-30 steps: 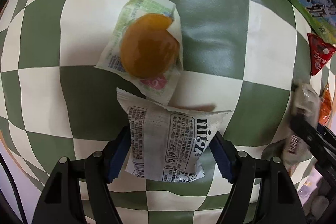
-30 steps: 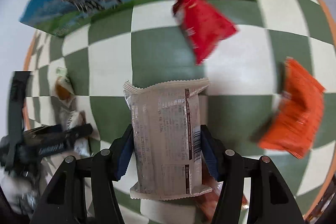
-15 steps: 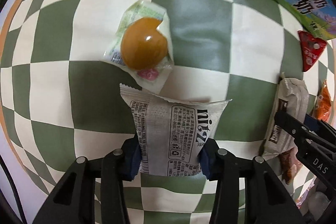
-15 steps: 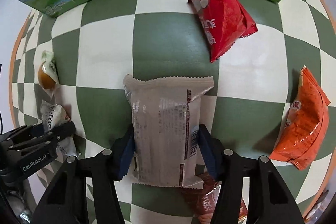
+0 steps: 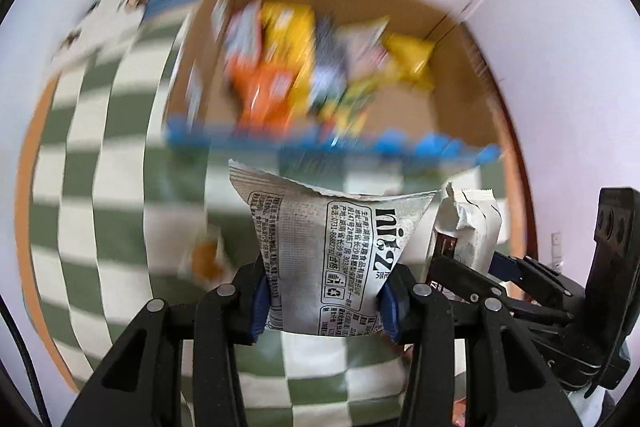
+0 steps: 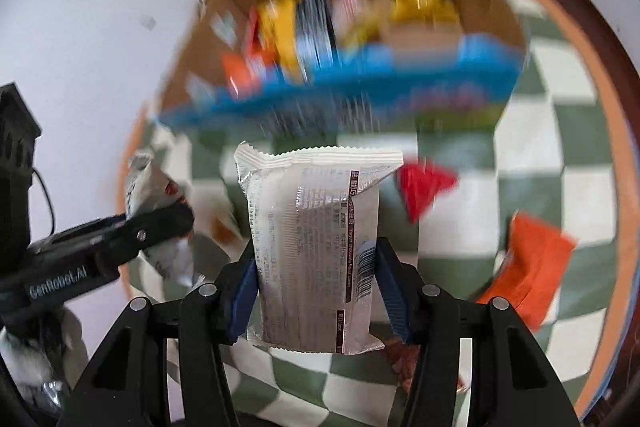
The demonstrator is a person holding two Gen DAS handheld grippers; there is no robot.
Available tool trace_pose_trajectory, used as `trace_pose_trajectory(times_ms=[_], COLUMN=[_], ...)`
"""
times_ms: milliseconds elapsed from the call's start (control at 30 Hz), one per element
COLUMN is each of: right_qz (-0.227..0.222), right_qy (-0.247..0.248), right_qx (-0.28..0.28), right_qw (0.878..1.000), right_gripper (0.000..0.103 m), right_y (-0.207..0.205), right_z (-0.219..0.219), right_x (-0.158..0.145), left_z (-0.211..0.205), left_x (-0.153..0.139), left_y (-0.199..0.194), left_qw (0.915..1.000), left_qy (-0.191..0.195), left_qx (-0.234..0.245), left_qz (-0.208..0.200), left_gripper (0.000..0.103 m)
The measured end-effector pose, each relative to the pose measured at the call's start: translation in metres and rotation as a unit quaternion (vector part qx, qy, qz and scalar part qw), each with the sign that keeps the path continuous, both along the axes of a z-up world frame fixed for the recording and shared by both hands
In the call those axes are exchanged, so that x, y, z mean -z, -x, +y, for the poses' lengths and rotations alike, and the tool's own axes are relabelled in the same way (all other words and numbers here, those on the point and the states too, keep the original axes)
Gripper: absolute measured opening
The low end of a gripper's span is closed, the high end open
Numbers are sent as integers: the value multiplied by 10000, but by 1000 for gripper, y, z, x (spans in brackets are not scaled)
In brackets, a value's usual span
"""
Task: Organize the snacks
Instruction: 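Lift both white packs and carry them over the box, then open both tools to release the white packs into the box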
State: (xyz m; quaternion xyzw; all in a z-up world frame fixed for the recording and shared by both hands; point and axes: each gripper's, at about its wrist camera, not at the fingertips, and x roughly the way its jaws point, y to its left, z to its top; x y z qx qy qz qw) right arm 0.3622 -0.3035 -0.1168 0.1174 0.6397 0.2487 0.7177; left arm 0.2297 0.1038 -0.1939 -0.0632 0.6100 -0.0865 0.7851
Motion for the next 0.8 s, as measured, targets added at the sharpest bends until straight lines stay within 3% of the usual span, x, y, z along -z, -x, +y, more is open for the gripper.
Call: trace_pose_trajectory(times_ms=[100,200,400,633,700,767,800], right_qz=[-343,-732,-778,-529,-317,-119,-108], right_qy=[-168,-44,365,599,721,862,921], right_qx=[162,242,293,331,290,336,315], right_qw=[9991,9970,9959,9962,9965,9956,9952], right_gripper=[57,57,57,58,62,88,90], right_y=[-32,-71,-142,-171,-175,-179,-180], right_z=[-12,-17,-22,-25,-23,-25,-25], right_x=[-39,-64,-54,-24,-7,6,11], left_z=[-9,-11,-24,-51,-54,-57,-58], left_x=[-34,-40,1,39,53,64,67], left_y=[-41,-71,-157,-188,-193,-196,-196], left_qw=[9995,9989,9984,9939,9916,9903,9906], left_qy=[8,-55,115,12,10,79,-26], left_qx=[182,327,481,674,626,670,666], left_qz=[-259,-318,265,868,1134,1212,1194], left_gripper=[41,41,41,44,50,71,75])
